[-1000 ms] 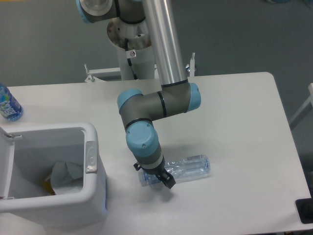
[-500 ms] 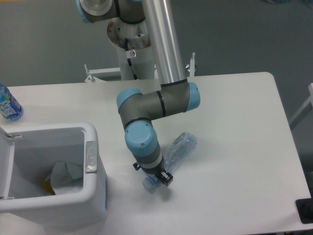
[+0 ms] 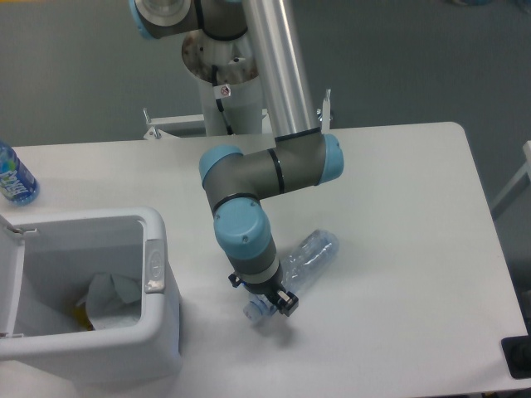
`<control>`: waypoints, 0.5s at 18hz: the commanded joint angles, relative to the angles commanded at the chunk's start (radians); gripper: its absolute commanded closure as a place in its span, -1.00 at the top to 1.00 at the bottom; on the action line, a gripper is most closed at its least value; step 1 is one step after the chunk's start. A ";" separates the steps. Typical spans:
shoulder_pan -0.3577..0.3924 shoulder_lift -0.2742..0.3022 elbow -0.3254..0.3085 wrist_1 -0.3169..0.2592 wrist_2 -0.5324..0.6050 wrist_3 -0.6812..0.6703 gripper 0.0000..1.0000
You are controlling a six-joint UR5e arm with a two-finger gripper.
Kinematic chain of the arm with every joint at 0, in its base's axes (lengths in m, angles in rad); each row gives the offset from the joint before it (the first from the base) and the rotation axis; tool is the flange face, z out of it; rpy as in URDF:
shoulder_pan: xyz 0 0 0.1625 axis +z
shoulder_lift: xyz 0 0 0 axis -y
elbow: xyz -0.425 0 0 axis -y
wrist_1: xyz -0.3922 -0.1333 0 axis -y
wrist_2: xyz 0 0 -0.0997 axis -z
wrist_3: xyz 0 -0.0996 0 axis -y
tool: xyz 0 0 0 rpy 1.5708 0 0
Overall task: Place the trash in the trash can
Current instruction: 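Close the gripper on the bottle's cap end and tilt it upward, then lift the bottle by its cap end and carry it over the bin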
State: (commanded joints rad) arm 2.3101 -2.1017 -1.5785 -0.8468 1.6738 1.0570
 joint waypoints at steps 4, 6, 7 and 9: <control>0.035 0.052 0.005 0.000 -0.083 -0.022 0.19; 0.041 0.074 0.018 -0.002 -0.104 -0.051 0.19; 0.045 0.089 0.023 -0.002 -0.114 -0.064 0.19; 0.063 0.126 0.057 -0.002 -0.156 -0.110 0.19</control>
State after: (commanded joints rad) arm 2.3729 -1.9760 -1.5220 -0.8483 1.5174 0.9467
